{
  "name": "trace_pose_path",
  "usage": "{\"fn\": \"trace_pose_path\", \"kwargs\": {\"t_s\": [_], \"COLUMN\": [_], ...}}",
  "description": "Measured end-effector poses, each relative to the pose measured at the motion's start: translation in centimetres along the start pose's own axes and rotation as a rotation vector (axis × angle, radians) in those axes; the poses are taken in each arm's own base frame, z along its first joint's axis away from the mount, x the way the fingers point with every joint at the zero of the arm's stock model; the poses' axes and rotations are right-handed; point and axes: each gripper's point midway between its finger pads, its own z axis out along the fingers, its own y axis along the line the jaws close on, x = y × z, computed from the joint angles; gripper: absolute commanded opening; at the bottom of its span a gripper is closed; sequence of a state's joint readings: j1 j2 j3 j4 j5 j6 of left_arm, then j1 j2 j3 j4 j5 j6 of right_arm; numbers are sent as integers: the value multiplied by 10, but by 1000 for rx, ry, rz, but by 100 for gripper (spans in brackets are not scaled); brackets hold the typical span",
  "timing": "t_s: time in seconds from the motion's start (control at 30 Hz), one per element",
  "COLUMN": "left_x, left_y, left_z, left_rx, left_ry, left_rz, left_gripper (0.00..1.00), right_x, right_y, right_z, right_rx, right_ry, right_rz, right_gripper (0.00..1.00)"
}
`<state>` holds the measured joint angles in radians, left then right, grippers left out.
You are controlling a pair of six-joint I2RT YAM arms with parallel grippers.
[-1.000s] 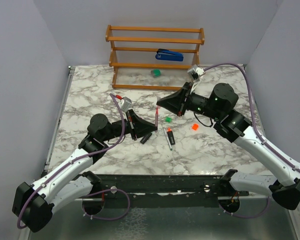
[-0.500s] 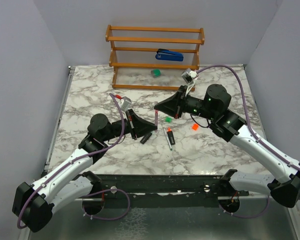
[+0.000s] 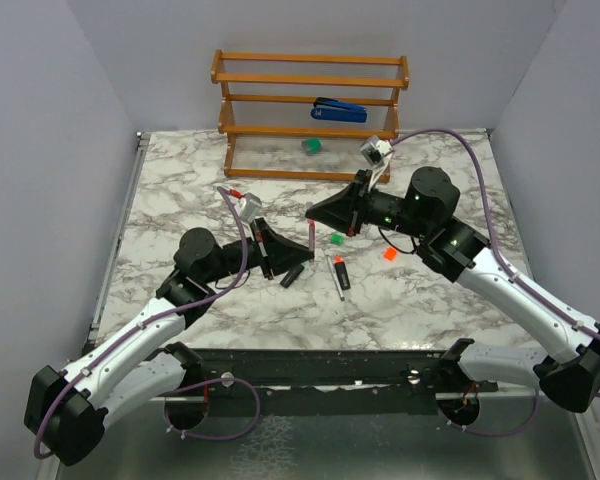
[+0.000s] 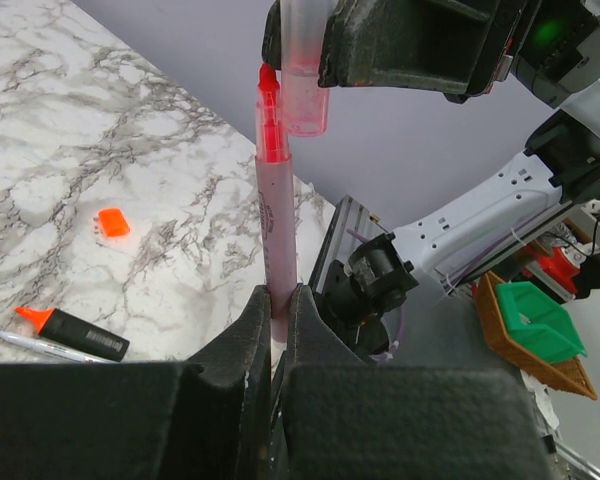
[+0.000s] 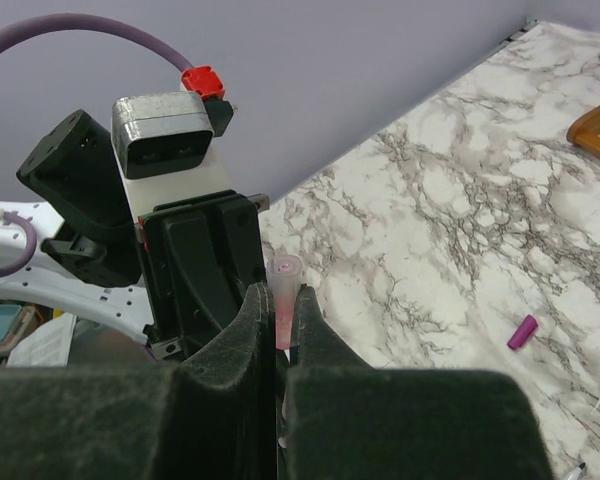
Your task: Insert the pens into the pen caps
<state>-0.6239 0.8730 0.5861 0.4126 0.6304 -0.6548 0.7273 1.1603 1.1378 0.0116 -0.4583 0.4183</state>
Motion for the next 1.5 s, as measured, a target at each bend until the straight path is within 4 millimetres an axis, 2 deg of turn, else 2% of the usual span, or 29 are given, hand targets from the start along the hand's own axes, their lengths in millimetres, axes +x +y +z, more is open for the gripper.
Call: {"fn": "trace_pose_path", "kwargs": {"t_s": [0.67, 1.5], "left_x": [-1, 3], "left_y": [-2, 1], "left_z": [-2, -4], "left_rx": [-4, -13], "left_ry": [-10, -8], "left_rz": [-14, -31], "left_gripper": [0, 0], "right_x": [-13, -6], "right_y": [-2, -7], "right_z": [0, 3], "right_rx": [19, 20], "right_ry": [-44, -55], "right_rz": [-35, -39], "right_gripper": [0, 1]}}
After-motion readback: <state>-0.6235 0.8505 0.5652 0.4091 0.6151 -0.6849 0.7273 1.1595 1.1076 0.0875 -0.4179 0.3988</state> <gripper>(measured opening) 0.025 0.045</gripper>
